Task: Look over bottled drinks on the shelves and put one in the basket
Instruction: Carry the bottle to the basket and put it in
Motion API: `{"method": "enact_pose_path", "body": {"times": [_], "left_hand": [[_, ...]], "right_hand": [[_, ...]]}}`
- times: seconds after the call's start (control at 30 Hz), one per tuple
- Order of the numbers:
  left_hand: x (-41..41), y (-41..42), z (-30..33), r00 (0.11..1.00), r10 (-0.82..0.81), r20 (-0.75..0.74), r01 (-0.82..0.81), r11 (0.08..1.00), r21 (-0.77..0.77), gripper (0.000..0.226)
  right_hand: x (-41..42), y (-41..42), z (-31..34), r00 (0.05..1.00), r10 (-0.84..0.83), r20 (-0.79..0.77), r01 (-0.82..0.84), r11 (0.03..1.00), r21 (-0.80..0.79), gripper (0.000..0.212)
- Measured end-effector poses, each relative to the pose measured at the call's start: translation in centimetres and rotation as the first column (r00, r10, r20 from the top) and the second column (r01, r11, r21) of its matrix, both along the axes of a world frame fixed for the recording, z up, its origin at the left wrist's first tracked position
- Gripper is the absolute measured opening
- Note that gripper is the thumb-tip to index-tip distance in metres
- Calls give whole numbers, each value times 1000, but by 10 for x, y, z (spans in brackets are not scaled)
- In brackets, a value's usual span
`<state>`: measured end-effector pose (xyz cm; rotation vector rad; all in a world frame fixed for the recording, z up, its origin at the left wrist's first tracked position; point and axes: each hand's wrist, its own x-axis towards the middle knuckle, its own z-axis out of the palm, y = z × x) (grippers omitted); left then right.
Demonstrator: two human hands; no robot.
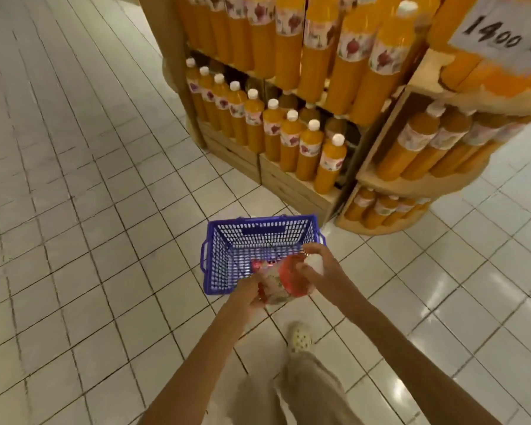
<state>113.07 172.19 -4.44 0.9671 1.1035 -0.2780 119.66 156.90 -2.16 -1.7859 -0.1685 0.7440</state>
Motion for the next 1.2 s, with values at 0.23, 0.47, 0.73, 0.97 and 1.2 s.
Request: {"method": "enact_pose_path", "body": {"times": [0.23, 0.47, 0.73, 0.97, 1.2], "left_hand": [[104, 58, -193, 996, -73, 46, 77, 995, -71, 22], [137, 53, -413, 938, -336, -88, 330, 941, -76, 26], [143, 40, -552, 889, -387, -246, 330, 912, -244, 33], [153, 46, -568, 822, -501, -272, 454, 864, -219, 26], [153, 87, -380, 802, -503, -324, 531, 847, 0, 33]], "right_hand": [[105, 34, -180, 991, 126, 39, -118, 981, -154, 41], [139, 47, -400, 992, 121, 36, -106, 953, -283, 54], [144, 53, -545, 907, 387, -165, -417, 771, -481, 61], [147, 58, -565, 906, 305, -294, -413, 795, -445, 70], [145, 18, -380, 915, -224, -335, 150, 961, -233, 26]]}}
